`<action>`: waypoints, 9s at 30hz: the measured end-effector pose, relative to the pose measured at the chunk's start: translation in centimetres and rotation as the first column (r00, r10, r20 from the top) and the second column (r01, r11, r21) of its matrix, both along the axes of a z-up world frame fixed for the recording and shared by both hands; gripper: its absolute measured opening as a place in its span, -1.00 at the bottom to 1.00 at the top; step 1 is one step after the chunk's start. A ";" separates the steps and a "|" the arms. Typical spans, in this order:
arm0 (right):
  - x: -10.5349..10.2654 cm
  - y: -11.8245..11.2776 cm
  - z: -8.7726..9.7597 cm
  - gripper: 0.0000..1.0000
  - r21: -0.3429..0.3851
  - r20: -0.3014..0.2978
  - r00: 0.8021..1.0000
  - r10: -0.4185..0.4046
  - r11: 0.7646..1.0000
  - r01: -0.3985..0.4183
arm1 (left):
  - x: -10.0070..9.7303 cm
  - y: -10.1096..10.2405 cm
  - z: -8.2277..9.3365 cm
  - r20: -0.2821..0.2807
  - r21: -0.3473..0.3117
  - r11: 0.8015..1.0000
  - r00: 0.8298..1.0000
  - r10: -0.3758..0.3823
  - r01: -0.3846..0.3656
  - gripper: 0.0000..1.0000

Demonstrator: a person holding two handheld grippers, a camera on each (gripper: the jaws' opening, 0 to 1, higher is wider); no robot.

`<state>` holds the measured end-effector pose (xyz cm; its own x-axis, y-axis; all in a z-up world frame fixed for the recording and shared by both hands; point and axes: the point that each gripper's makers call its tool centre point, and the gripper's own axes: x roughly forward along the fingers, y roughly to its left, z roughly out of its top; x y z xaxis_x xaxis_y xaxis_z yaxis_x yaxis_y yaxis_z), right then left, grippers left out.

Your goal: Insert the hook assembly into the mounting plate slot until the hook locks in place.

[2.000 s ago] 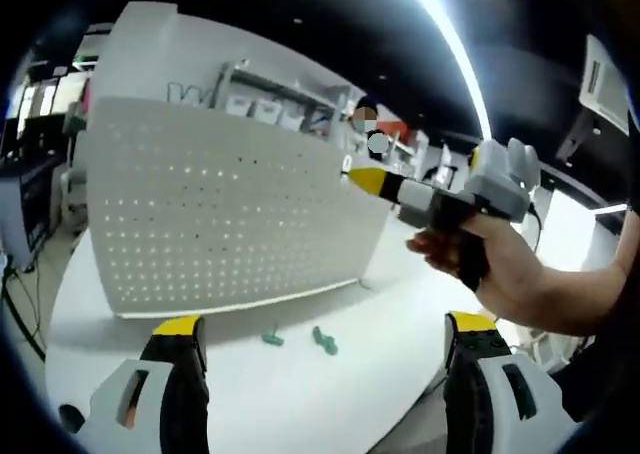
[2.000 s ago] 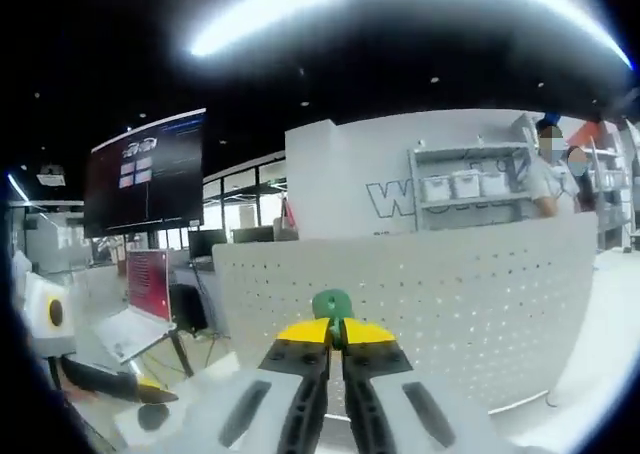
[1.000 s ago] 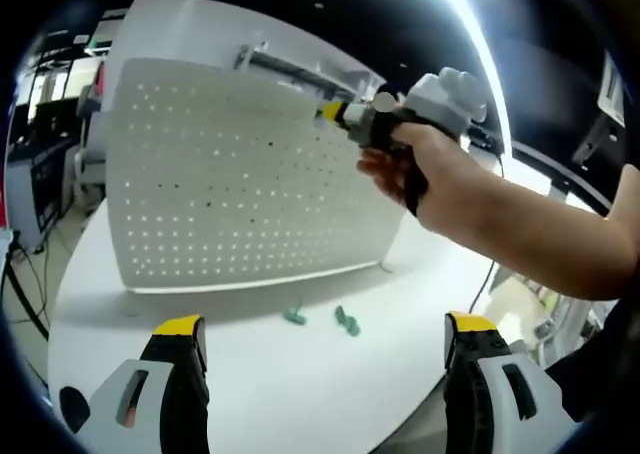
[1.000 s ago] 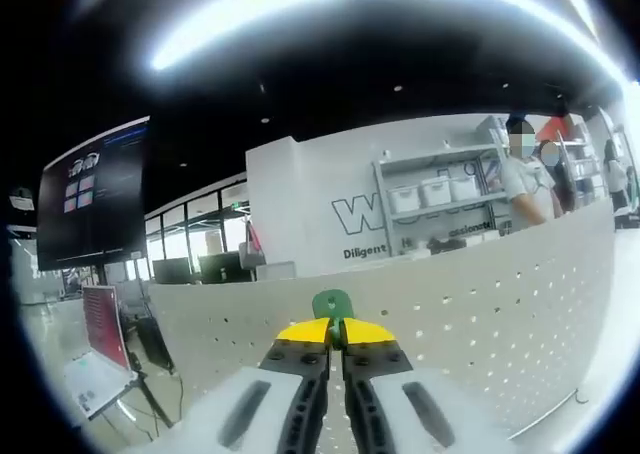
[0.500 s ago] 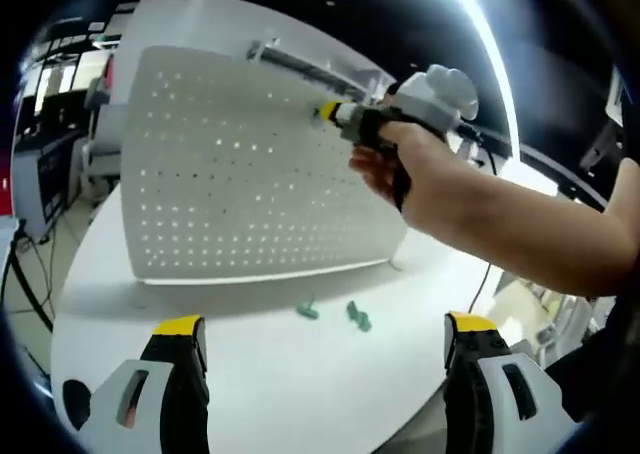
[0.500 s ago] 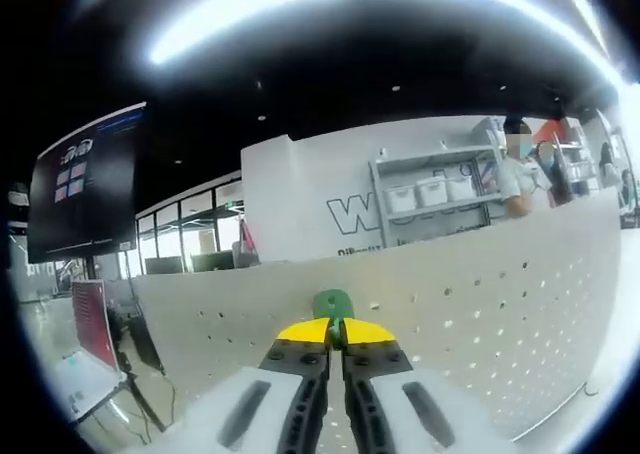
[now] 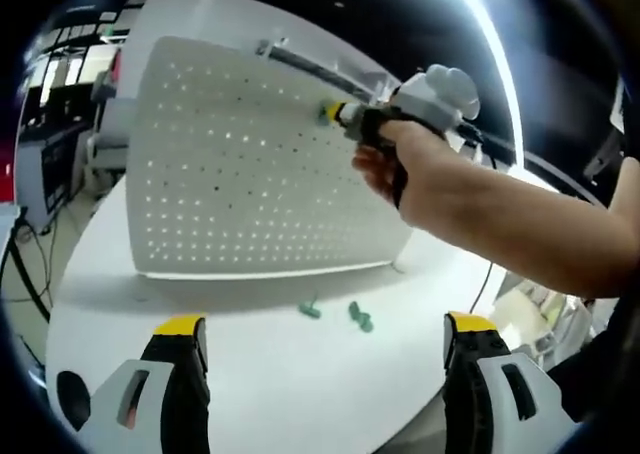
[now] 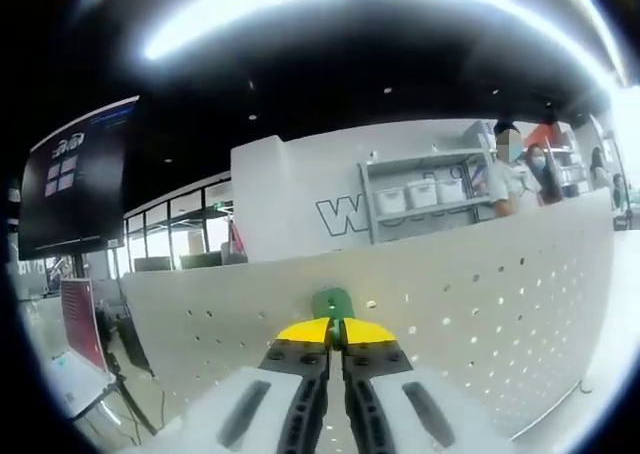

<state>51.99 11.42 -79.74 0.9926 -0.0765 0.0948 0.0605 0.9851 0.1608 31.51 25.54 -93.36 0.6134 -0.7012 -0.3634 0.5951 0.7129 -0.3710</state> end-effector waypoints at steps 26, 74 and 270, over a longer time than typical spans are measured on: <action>0.3 0.3 -0.3 -0.93 0.000 -0.028 1.000 0.006 1.000 -0.006 | -0.1 -0.4 0.0 -0.020 -0.010 1.000 1.000 -0.009 0.009 0.98; -15.7 -8.0 -9.8 -0.64 -0.112 -0.337 0.907 0.252 0.946 -0.305 | -2.2 -0.3 -1.4 -0.093 0.076 0.997 0.996 -0.004 0.011 0.99; -20.8 7.4 -5.6 -1.00 0.426 -0.144 0.714 0.685 0.695 -0.580 | -0.8 -7.0 4.7 -0.170 -0.209 0.974 0.977 -0.126 0.090 -0.88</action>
<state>31.16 18.81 -85.30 0.7905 0.6057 -0.0911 -0.4650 0.6903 0.5543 30.72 18.55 -88.64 0.4670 -0.8291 -0.3073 0.5744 0.5487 -0.6075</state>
